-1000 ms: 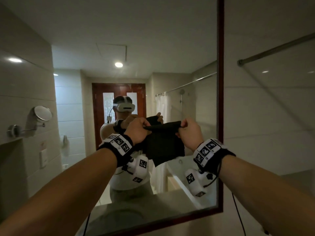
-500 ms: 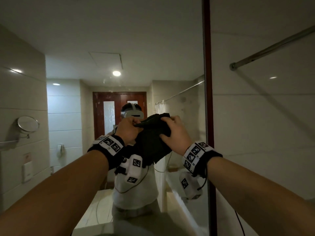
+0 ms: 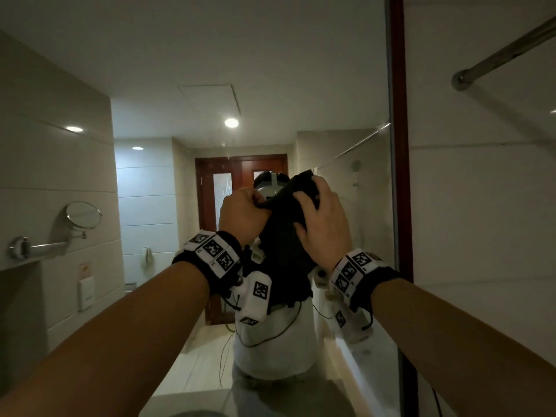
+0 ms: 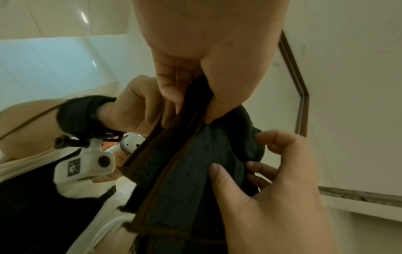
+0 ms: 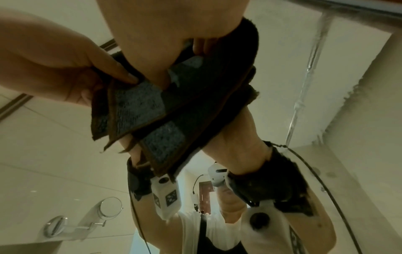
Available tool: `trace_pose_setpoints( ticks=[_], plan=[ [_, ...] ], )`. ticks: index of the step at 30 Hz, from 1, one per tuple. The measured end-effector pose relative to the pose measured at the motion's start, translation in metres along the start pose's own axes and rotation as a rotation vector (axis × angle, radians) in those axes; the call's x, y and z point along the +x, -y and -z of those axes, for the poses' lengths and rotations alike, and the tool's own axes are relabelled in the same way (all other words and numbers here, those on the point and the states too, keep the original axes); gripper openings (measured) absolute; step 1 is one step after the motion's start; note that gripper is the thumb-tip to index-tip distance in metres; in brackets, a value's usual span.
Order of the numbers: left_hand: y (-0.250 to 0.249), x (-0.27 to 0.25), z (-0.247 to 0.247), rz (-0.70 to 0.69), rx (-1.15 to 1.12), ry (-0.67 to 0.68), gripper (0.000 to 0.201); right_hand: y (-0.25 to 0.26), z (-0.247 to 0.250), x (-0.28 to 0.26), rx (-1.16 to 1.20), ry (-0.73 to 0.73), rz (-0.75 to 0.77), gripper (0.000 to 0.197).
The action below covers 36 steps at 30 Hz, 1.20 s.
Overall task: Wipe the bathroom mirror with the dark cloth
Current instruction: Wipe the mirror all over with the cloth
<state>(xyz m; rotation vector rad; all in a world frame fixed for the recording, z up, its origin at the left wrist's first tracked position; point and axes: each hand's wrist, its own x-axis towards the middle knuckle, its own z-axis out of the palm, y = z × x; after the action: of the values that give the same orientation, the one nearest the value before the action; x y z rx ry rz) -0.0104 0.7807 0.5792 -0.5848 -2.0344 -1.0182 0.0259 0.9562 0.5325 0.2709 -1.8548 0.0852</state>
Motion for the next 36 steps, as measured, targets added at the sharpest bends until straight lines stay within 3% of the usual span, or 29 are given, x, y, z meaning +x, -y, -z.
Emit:
trace_pose_setpoints(
  ticks=[4,9,13,17,27,36],
  plan=[
    [-0.001,-0.003,0.0,-0.019,0.002,-0.018,0.009,0.003,-0.005,0.002,-0.063,-0.032,0.064,0.048],
    [0.001,-0.008,0.009,-0.064,0.095,-0.051,0.003,0.01,-0.006,-0.008,-0.214,0.183,0.113,0.067],
    [0.011,-0.005,0.022,-0.123,0.082,-0.102,0.017,0.019,-0.007,-0.012,-0.312,0.268,0.106,0.072],
    [0.022,-0.008,0.041,-0.121,0.277,-0.138,0.02,0.019,-0.006,-0.016,-0.348,0.34,0.13,0.077],
    [0.043,-0.009,0.067,-0.118,0.669,-0.036,0.09,0.02,-0.007,-0.019,-0.385,0.477,0.153,0.081],
    [0.048,-0.002,0.065,-0.138,0.69,-0.06,0.088,0.028,-0.002,0.024,-0.37,0.455,0.119,0.079]
  ],
)
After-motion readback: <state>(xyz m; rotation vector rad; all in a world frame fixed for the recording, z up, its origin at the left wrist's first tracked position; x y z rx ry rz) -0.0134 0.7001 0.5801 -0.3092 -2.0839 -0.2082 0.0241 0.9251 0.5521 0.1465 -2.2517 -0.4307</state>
